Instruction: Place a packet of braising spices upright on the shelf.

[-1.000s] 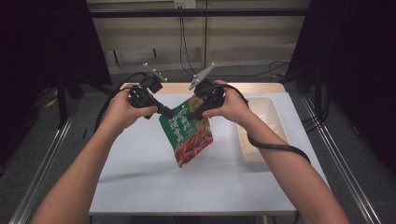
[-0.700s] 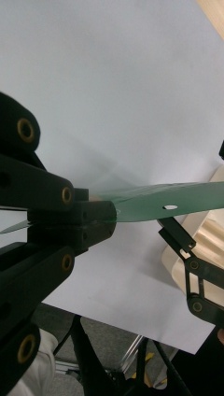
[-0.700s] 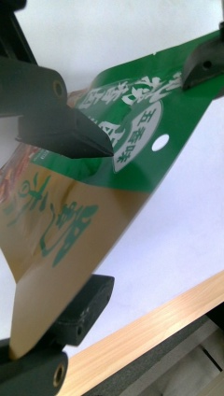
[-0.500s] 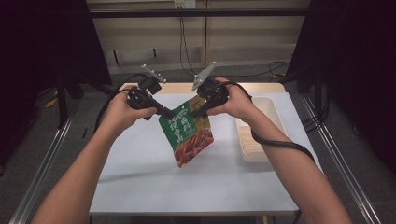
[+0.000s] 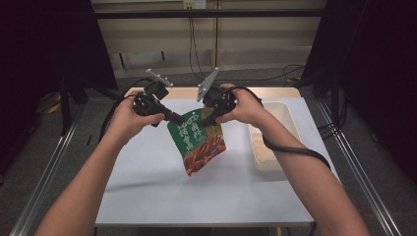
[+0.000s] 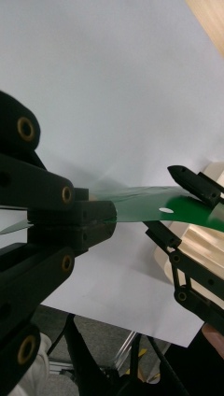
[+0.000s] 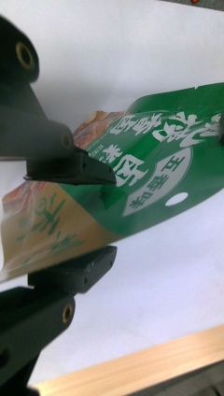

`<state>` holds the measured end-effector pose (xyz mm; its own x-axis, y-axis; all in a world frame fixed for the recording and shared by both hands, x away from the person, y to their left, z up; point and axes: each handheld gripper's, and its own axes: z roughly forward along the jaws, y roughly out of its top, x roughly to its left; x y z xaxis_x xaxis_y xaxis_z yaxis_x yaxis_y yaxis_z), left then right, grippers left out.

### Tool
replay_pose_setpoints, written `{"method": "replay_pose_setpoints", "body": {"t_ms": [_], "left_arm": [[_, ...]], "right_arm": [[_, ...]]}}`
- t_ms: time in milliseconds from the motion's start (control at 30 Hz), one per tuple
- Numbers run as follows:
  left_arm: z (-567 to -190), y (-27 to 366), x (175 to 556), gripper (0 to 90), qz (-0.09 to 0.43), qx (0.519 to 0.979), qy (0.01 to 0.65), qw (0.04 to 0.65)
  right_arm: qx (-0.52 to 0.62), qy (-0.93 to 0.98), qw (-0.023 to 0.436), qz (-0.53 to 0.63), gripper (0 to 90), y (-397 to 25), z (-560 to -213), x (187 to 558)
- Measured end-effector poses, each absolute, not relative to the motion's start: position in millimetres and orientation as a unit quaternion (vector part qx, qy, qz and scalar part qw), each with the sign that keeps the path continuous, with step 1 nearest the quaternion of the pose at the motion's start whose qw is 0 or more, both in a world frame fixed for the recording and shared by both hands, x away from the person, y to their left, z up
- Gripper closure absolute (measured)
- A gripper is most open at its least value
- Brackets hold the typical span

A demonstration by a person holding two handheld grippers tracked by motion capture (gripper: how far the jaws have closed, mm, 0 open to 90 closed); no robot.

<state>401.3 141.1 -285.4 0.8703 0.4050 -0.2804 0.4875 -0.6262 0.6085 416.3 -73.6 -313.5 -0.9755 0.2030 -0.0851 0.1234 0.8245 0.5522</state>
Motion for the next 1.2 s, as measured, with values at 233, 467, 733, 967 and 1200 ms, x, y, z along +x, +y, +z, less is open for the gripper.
{"method": "replay_pose_setpoints", "body": {"t_ms": [233, 467, 733, 967, 1200], "left_arm": [[-287, 144, 401, 86.8, -0.063, 0.892, 0.246, 0.374], [-293, 152, 399, 76.3, -0.070, 0.869, 0.257, 0.416], [-302, 165, 395, 44.8, -0.035, 0.849, 0.259, 0.459], [-312, 177, 392, 20.5, 0.001, 0.842, 0.276, 0.464], [-329, 184, 387, 12.1, 0.014, 0.838, 0.289, 0.463]], "right_arm": [[0.091, 0.964, 0.052, 0.245, 74.3, -65, -314, 418], [0.086, 0.973, 0.043, 0.208, 87.3, -59, -312, 417], [0.099, 0.981, 0.033, 0.164, 90.0, -57, -305, 420], [0.135, 0.981, 0.008, 0.141, 90.0, -63, -302, 424], [0.175, 0.976, -0.009, 0.133, 90.0, -69, -296, 424]]}}
